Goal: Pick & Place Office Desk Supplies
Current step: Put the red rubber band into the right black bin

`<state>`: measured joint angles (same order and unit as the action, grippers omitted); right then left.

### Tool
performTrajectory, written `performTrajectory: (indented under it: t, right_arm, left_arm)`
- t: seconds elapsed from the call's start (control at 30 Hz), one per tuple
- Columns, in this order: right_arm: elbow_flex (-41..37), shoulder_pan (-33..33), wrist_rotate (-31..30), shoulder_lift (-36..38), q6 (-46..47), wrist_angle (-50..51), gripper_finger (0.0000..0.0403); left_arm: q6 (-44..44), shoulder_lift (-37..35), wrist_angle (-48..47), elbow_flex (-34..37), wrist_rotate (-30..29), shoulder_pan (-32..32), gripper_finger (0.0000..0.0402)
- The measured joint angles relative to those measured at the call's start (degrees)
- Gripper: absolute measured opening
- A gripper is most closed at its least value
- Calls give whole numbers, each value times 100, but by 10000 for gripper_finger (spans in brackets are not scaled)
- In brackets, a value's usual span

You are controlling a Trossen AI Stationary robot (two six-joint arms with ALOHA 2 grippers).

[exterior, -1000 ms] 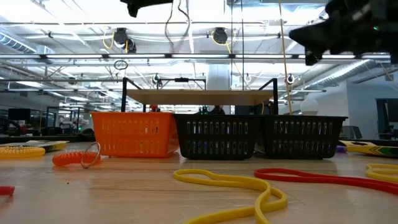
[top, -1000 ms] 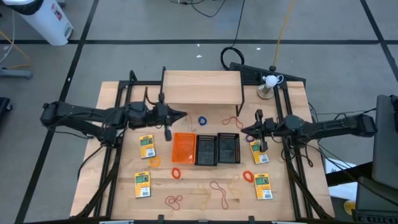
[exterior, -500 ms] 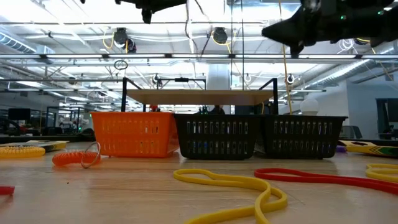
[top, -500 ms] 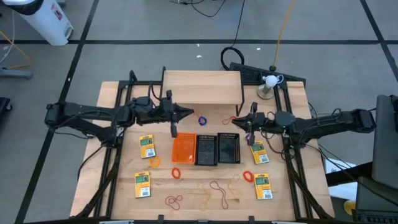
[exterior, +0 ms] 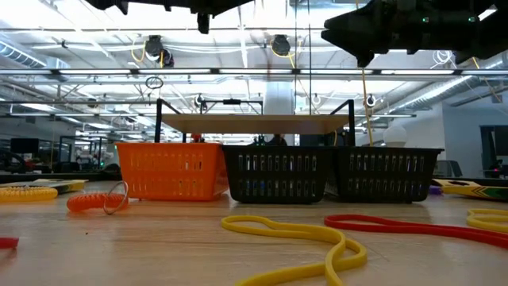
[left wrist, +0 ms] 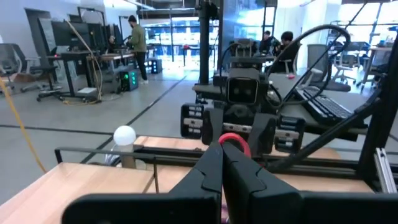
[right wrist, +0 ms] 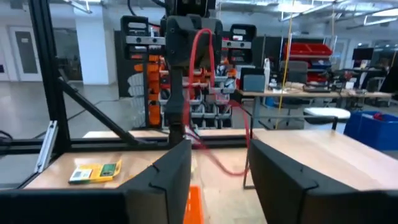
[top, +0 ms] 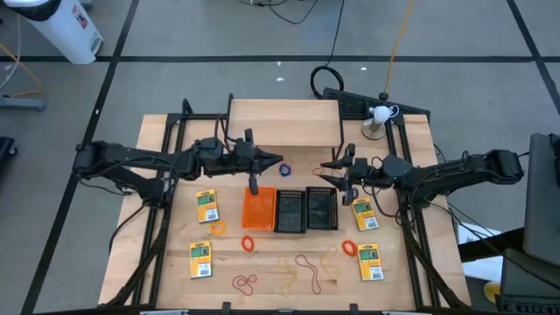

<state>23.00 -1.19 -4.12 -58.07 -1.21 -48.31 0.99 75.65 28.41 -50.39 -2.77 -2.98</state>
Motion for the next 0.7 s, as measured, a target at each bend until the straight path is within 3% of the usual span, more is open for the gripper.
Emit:
performTrajectory:
  t: [0.53, 0.7]
  right_arm:
    - [190, 2, 310, -240, -210, -128, 156]
    - [192, 12, 416, -244, -254, -118, 156]
  left_arm:
    - [497, 1370, -957, -2119, 184, 0, 0]
    - [582, 1599, -1032, -2463, 291, -17, 0]
